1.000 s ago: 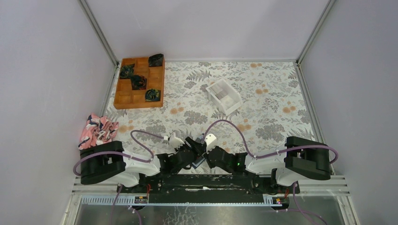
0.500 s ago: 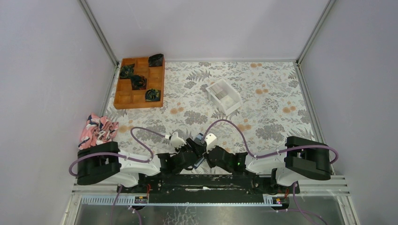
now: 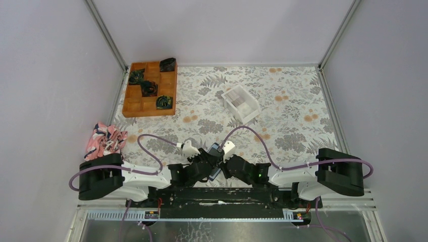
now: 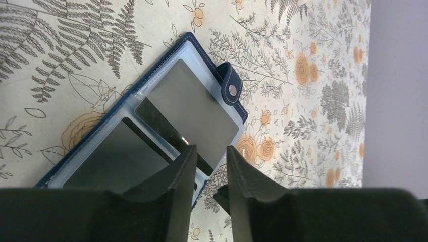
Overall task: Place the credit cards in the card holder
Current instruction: Insert the credit card into the card holder.
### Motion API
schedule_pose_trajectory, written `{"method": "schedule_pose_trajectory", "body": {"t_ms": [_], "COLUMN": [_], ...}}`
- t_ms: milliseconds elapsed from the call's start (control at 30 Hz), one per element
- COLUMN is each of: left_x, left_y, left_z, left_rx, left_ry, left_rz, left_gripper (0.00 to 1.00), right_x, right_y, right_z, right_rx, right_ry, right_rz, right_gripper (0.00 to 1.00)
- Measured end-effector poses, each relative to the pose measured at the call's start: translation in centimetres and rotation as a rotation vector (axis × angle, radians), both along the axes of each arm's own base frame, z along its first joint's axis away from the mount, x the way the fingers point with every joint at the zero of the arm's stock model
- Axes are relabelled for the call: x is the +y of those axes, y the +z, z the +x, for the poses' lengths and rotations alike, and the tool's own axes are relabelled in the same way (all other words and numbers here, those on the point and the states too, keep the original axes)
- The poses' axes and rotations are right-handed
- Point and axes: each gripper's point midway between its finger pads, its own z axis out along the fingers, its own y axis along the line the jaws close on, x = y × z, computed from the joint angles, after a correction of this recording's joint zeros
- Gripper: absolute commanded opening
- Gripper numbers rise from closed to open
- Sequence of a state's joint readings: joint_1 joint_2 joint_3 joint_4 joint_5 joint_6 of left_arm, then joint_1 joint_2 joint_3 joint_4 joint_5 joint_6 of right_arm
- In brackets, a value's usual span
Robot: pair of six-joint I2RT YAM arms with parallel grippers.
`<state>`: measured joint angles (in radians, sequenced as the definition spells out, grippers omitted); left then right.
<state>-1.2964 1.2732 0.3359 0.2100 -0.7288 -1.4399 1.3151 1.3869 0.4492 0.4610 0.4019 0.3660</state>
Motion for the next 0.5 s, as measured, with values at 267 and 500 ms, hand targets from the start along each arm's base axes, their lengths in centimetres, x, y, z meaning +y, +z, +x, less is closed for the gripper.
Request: {"method": "schedule_pose_trajectory", "body": {"t_ms": [267, 500], "left_x": [0.9, 1.1], "left_y": [-0.3, -0.3], "left_z": [0.0, -0.1], "left_rx": [0.002, 0.002], "left_ry": [0.003, -0.014], "left_rz": [0.061, 0.129], "left_gripper": [0.00, 0.00], "right_x": [-0.8, -2.1], "right_y": [0.4, 1.6], "right_z": [0.7, 3.0], "right_rx": [-0.018, -0.036], "right_ry": [-0.032, -0.113], "right_rz": [-0.013, -0.012], "right_gripper": [0.01, 0.01]}}
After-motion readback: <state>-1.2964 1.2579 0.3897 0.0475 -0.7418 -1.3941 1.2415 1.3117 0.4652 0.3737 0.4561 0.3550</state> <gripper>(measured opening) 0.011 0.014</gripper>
